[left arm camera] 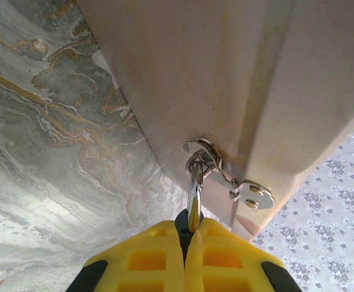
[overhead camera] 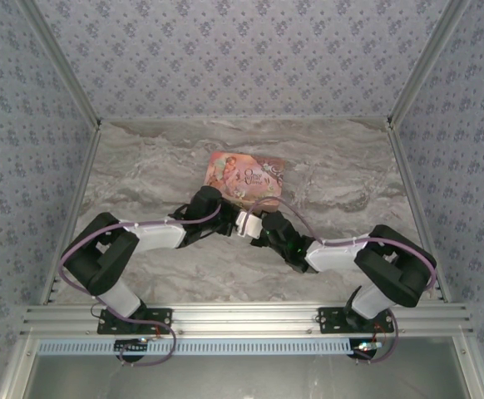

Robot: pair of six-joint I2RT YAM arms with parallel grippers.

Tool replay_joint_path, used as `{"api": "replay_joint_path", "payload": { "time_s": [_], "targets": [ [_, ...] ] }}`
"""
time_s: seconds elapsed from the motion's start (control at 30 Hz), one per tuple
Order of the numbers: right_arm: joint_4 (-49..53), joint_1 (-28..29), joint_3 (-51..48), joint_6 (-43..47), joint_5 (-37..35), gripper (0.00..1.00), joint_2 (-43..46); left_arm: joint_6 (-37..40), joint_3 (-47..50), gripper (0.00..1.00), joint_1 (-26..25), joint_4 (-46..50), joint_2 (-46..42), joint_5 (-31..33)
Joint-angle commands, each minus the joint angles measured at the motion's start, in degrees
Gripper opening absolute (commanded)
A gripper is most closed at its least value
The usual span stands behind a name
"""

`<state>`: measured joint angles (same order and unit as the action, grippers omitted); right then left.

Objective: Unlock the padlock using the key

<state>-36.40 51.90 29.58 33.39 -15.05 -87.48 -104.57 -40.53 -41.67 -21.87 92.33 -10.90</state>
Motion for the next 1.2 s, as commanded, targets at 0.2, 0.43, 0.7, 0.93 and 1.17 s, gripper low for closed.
{"api": "replay_joint_path", "payload": {
  "time_s": [0.2, 0.43, 0.7, 0.93, 1.17],
  "targets": [
    [-2.7, 0.2, 2.0, -6.7, -2.5, 0.0, -2.5, 0.2, -1.2, 0.0, -0.5, 1.5, 0.1, -2.8],
    [-7.4, -1.6, 1.8, -23.0, 3.2, 0.0, -4.1, 0.4, -2.3, 0.0, -1.9, 1.7, 0.0, -3.5],
    [-13.2, -5.2, 2.6, -38.8, 11.4, 0.0, -7.6, -0.2, -2.0, 0.0, -2.8, 0.8, -0.3, -3.1],
    [-11.6, -7.8, 4.5, -44.7, 15.1, 0.0, -8.3, -0.4, -1.6, 0.0, -3.2, 0.2, -0.4, -2.9],
    [-8.8, -6.2, 3.9, -36.6, 12.5, 0.0, -9.3, -0.4, -1.7, 0.0, -3.1, -0.4, -0.4, -2.9]
  ]
}}
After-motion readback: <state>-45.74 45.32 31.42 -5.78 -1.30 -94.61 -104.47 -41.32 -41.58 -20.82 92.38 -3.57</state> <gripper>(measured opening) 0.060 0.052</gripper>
